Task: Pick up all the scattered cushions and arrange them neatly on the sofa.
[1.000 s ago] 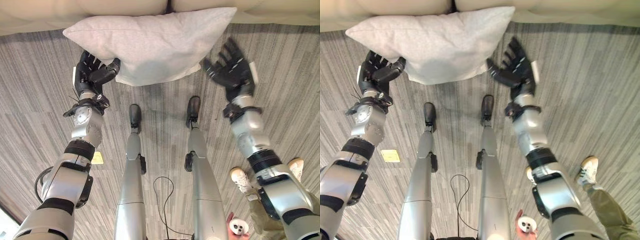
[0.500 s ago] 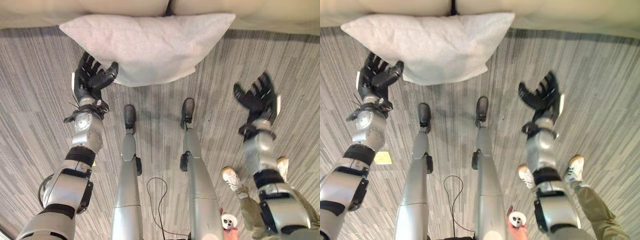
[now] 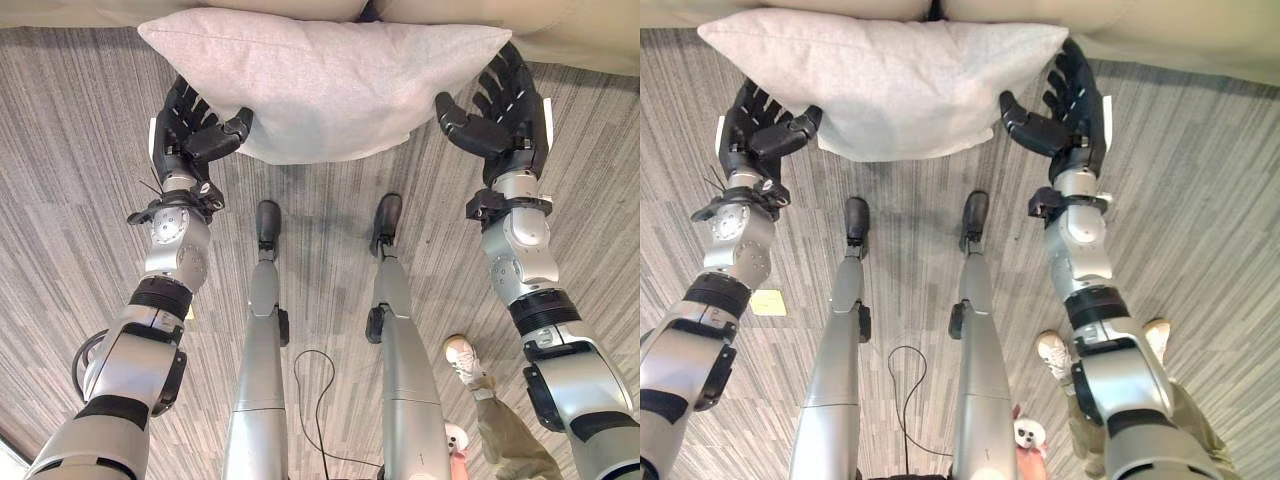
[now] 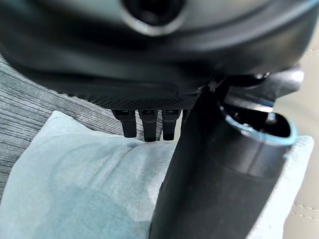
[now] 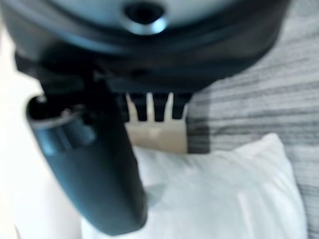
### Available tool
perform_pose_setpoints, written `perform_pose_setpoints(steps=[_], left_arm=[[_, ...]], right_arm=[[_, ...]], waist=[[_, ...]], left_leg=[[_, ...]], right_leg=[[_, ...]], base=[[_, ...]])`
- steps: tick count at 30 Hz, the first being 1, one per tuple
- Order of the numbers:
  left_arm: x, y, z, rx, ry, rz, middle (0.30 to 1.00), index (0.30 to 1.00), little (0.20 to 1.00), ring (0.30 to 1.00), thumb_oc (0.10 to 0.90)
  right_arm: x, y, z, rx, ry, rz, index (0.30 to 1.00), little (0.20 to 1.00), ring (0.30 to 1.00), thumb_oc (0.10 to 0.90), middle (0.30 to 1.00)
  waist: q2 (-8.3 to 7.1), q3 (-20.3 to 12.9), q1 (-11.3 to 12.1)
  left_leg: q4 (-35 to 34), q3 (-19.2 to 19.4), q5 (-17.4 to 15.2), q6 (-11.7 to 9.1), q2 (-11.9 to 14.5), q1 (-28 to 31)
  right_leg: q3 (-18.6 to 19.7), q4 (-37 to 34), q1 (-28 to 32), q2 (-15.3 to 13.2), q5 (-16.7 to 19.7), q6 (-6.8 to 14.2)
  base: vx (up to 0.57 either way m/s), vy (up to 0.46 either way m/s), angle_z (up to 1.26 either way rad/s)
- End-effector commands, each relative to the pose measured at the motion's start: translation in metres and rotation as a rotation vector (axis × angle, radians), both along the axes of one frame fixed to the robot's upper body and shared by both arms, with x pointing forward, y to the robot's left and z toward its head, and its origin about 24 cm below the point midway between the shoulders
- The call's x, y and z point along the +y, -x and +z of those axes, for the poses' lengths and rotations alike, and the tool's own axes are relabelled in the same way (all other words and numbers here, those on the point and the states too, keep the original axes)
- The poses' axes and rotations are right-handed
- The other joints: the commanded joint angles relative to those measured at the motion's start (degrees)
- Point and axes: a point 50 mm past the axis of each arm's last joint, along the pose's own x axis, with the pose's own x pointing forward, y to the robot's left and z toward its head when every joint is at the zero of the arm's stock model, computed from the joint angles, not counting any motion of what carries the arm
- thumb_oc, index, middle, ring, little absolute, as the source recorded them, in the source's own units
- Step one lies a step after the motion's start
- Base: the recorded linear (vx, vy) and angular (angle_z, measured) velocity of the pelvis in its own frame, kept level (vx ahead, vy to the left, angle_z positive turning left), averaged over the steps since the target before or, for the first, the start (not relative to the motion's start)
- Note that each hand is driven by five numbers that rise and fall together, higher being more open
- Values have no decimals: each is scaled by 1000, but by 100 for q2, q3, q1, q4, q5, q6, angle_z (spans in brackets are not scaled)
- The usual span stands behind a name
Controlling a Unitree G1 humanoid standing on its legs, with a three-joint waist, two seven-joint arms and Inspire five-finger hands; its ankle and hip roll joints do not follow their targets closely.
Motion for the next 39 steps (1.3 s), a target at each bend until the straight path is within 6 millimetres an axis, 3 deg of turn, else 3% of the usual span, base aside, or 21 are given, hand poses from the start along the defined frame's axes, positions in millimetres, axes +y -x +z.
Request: perform_pose_setpoints(steps=[1, 4, 6, 10, 13, 17, 18, 19, 20, 21, 22, 26, 27, 28, 30, 34, 38, 39], left_arm=[[9, 2, 37, -147, 56, 16, 900, 900, 900, 900, 800], [1, -2, 47, -148, 30, -13, 900, 900, 900, 900, 800], [-16, -8, 65, -166, 3, -61, 900, 900, 900, 900, 800], [-26, -10, 75, -185, -1, -88, 900, 900, 900, 900, 800], [-54, -15, 83, -171, -30, -166, 900, 900, 900, 900, 800], [-71, -20, 74, -117, -40, -206, 900, 900, 900, 900, 800], [-77, -21, 69, -103, -32, -222, 900, 900, 900, 900, 800], [-87, -21, 68, -102, -13, -249, 900, 900, 900, 900, 800], [-96, -20, 64, -101, 7, -277, 799, 799, 799, 799, 733], [-105, -20, 61, -100, 27, -309, 488, 488, 488, 488, 525], [-105, -20, 61, -100, 27, -309, 368, 368, 368, 368, 445], [-105, -20, 61, -100, 27, -309, 368, 368, 368, 368, 445], [-134, -13, 55, -119, 74, -410, 300, 300, 300, 300, 400], [-156, -4, 44, -139, 123, -501, 300, 300, 300, 300, 400], [-162, 4, 20, -119, 156, -540, 300, 300, 300, 300, 400], [-154, 13, -13, -83, 248, -579, 300, 300, 300, 300, 400], [-155, 14, -13, -83, 248, -579, 300, 300, 300, 300, 400], [-152, 18, -21, -84, 272, -594, 300, 300, 300, 300, 400]], right_arm=[[34, 6, 10, -68, 97, 195, 900, 900, 900, 800, 900], [43, 2, 7, -40, 122, 222, 900, 900, 900, 800, 900], [56, -4, 19, -52, 153, 254, 900, 900, 900, 800, 900], [66, -5, 28, -73, 160, 288, 900, 900, 900, 800, 900], [102, -2, 40, -102, 260, 396, 900, 900, 900, 800, 900], [132, 2, 44, -117, 311, 475, 900, 900, 900, 800, 900], [140, 3, 41, -112, 321, 499, 618, 618, 618, 612, 618], [150, 5, 39, -111, 336, 526, 531, 531, 531, 554, 531], [158, 7, 37, -110, 348, 546, 420, 420, 420, 480, 420], [166, 10, 34, -106, 356, 572, 300, 300, 300, 400, 300], [166, 10, 33, -106, 356, 572, 300, 300, 300, 400, 300], [166, 10, 33, -106, 356, 572, 300, 300, 300, 400, 300], [189, 18, 22, -95, 355, 651, 300, 300, 300, 400, 300], [199, 25, 12, -89, 335, 693, 300, 300, 300, 400, 300], [190, 27, 1, -78, 282, 674, 300, 300, 300, 400, 300], [164, 31, -16, -68, 184, 613, 300, 300, 300, 400, 300], [164, 31, -16, -68, 184, 613, 300, 300, 300, 400, 300], [157, 33, -23, -60, 148, 596, 300, 300, 300, 400, 300]], waist=[[254, -60, -137], [252, -76, -152], [241, -86, -154], [220, -80, -151], [167, -98, -175], [121, -116, -175], [107, -124, -178], [94, -129, -179], [86, -137, -181], [73, -139, -183], [74, -146, -184], [74, -146, -184], [51, -164, -187], [33, -211, -190], [12, -319, -182], [21, -440, -167], [21, -439, -167], [29, -483, -176]], left_leg=[[-477, -64, -50, 98, -248, 228], [-503, -71, -28, 99, -241, 202], [-563, -97, 13, 92, -229, 189], [-609, -113, 38, 87, -217, 196], [-647, -133, 74, 76, -205, 193], [-651, -135, 82, 70, -195, 219], [-645, -126, 81, 69, -195, 223], [-638, -126, 80, 68, -194, 221], [-631, -126, 79, 66, -191, 218], [-622, -128, 79, 64, -191, 214], [-621, -128, 78, 64, -191, 211], [-621, -128, 78, 64, -191, 211], [-600, -130, 82, 53, -198, 207], [-563, -117, 80, 45, -208, 234], [-585, -108, 80, 44, -219, 361], [-734, -81, 101, 40, -241, 743], [-735, -81, 102, 40, -241, 745], [-795, -75, 106, 39, -251, 878]], right_leg=[[414, 352, 182, -82, -557, 567], [418, 345, 149, -73, -557, 571], [421, 331, 132, -70, -540, 585], [409, 315, 132, -65, -534, 593], [404, 293, 121, -60, -521, 607], [420, 268, 132, -50, -495, 595], [423, 261, 133, -48, -488, 592], [426, 255, 129, -49, -481, 586], [426, 257, 125, -49, -479, 583], [425, 255, 120, -44, -475, 578], [425, 255, 118, -44, -475, 578], [425, 255, 118, -44, -475, 578], [444, 258, 115, -18, -471, 562], [454, 278, 136, 4, -468, 547], [450, 268, 258, 17, -459, 543], [384, 193, 623, 27, -436, 547], [384, 192, 626, 27, -436, 547], [367, 171, 743, 33, -437, 548]], base=[[26, 51, 0], [16, 36, 1], [9, 27, 3], [1, 4, 4], [0, 0, 0], [0, 0, 0], [0, 0, 0], [0, 0, 0], [0, 0, 0], [0, 0, 0], [0, 0, 0], [0, 0, 0], [0, 0, 0], [-27, -34, -1], [-12, -32, 0], [-3, -5, 1], [0, 0, 0], [5, -38, 3]])
